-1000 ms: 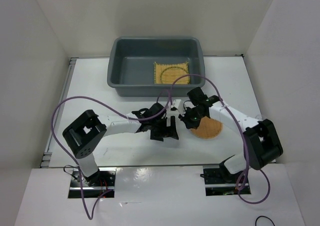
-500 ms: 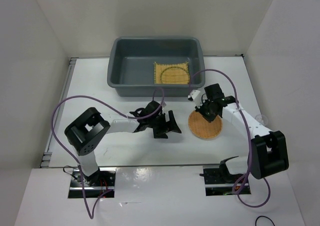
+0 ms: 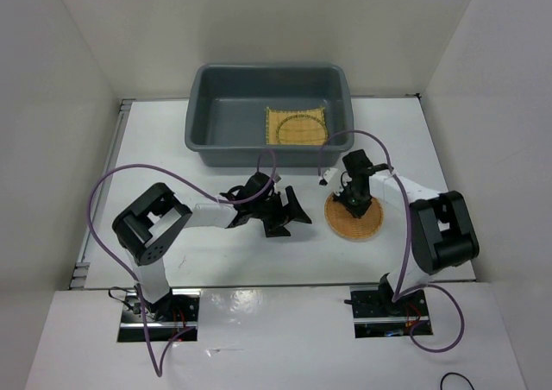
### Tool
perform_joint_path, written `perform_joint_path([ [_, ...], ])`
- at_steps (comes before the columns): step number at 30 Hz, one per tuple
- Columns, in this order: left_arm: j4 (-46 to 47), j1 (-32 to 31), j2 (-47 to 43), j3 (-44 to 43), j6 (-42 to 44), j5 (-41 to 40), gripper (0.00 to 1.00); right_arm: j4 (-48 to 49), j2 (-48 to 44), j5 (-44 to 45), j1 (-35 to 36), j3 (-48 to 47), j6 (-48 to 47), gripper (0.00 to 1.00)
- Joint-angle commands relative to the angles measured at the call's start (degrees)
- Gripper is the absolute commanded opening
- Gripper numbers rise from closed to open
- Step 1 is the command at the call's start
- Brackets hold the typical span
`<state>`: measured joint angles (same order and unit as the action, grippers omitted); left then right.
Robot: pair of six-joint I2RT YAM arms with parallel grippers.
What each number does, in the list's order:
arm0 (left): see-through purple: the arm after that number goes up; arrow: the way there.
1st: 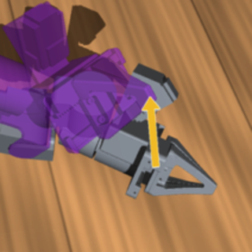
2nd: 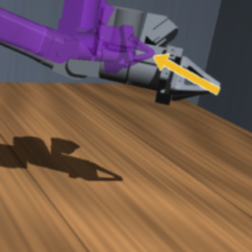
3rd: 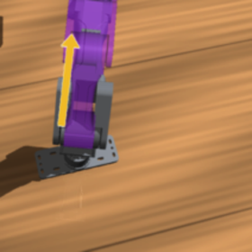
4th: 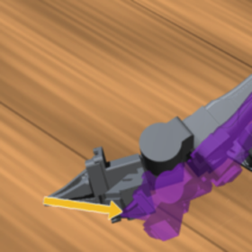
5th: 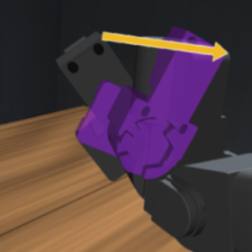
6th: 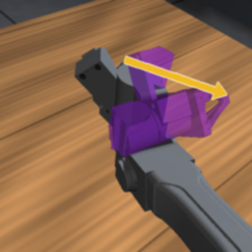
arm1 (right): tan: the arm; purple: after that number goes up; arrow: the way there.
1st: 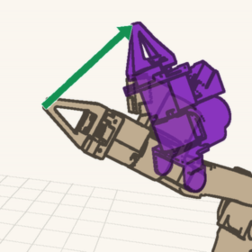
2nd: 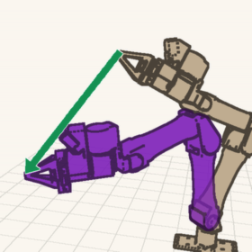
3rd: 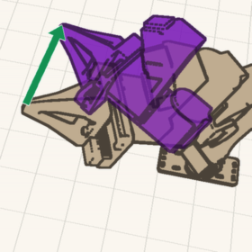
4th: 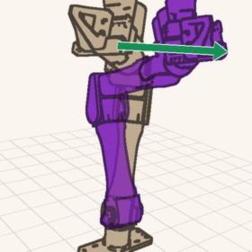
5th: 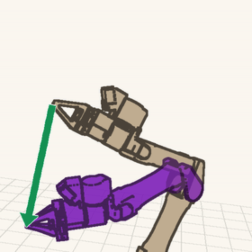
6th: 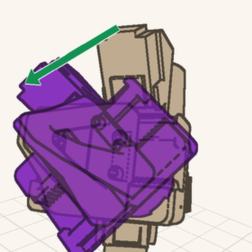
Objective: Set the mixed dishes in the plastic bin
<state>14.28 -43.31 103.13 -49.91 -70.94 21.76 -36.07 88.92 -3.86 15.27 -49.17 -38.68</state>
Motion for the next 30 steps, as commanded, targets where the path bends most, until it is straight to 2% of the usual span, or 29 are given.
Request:
perform_joint_path([
  [1, -1.72, 0.94, 0.49, 2.53, 0.10, -1.19, 1.00, 2.06, 4.14, -0.98, 1.25, -1.19, -0.26, 0.00],
  [7, -1.72, 1.47, -1.17, 5.17, 1.15, 0.12, 1.00, 2.06, 6.61, -6.42, 7.04, -2.24, 2.28, 0.00],
  [12, 6.53, 2.61, -1.79, 9.91, -0.33, 1.96, 1.00, 2.06, 8.89, -9.58, 17.05, -5.14, 6.93, 0.00],
  [15, 11.02, 2.62, -1.18, 12.46, -0.96, 2.59, 1.00, 2.06, 9.51, -9.59, 19.62, -6.90, 9.14, 0.00],
  [17, 15.32, 2.62, -1.18, 14.65, -1.49, 3.11, 1.00, 2.06, 9.51, -10.12, 19.63, -6.91, 9.14, 0.00],
  [21, 22.35, 2.62, -1.18, 18.17, -2.54, 2.59, 1.00, 0.84, 2.50, -10.12, 18.23, -6.91, 9.14, 0.00],
  [23, 25.69, 2.62, -1.18, 18.71, -2.54, 1.97, 1.00, 0.05, -4.09, -9.59, 16.21, -6.91, 9.14, 0.00],
  [25, 29.91, 2.62, 0.04, 20.20, -2.54, 1.97, 1.00, 0.04, -11.27, -6.53, 14.71, -7.52, 9.14, 0.00],
  [27, 34.64, 2.62, 1.54, 20.20, -2.54, 3.98, 1.00, -0.92, -12.55, -3.36, 12.69, -8.57, 8.53, 0.00],
  [30, 35.29, 1.39, 6.27, 16.08, -1.66, 6.45, 1.00, -1.81, -13.07, 1.03, 8.82, -5.70, 7.30, 0.00],
])
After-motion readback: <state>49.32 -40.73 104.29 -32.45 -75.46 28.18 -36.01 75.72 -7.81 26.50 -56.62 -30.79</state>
